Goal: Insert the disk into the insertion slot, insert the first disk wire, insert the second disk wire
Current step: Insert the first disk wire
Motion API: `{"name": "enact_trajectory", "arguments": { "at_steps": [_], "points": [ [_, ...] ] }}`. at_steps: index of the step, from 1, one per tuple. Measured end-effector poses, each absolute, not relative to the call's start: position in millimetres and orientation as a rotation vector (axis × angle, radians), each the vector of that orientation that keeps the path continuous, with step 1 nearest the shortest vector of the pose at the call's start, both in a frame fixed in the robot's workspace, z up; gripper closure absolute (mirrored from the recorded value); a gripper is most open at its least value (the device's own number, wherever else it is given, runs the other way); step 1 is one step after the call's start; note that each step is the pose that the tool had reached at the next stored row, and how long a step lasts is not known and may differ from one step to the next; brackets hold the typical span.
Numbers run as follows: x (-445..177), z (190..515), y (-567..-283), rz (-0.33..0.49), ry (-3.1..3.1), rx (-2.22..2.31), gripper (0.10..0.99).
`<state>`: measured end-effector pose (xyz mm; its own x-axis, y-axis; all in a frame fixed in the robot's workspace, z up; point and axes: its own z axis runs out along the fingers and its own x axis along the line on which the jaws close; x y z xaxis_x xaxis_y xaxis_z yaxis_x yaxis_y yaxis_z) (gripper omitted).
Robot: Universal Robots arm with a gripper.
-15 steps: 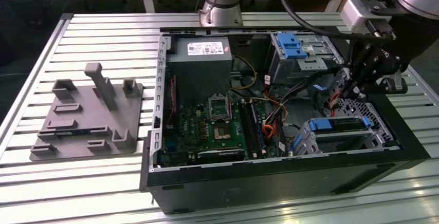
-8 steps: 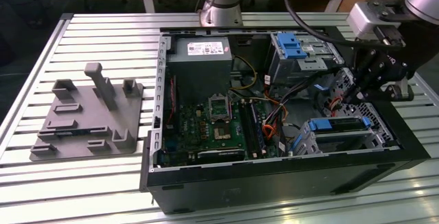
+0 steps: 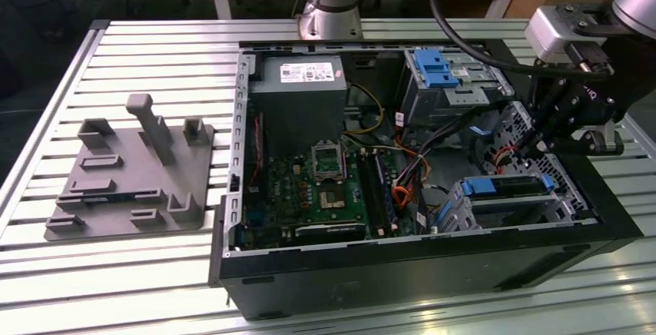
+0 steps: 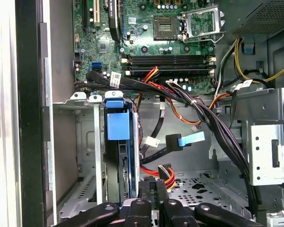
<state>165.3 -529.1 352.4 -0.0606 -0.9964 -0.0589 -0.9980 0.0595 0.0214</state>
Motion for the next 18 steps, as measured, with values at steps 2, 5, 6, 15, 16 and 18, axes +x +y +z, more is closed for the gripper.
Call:
{"name": "enact_trajectory", "arguments": {
  "at_steps": [2, 5, 6, 15, 16, 18],
  "points": [
    [165.4, 352.4, -529.1, 0.088, 2.266, -2.134, 0.922],
    [165.6, 352.4, -529.2, 0.089, 2.27, -2.137, 0.922],
    [165.9, 352.3, -529.1, 0.09, 2.271, -2.138, 0.922],
    [168.3, 350.3, -535.5, 0.093, 2.273, -2.14, 0.922],
    [168.3, 350.3, -535.5, 0.09, 2.274, -2.141, 0.922],
    [168.2, 350.3, -535.5, 0.079, 2.28, -2.146, 0.922]
  ]
}}
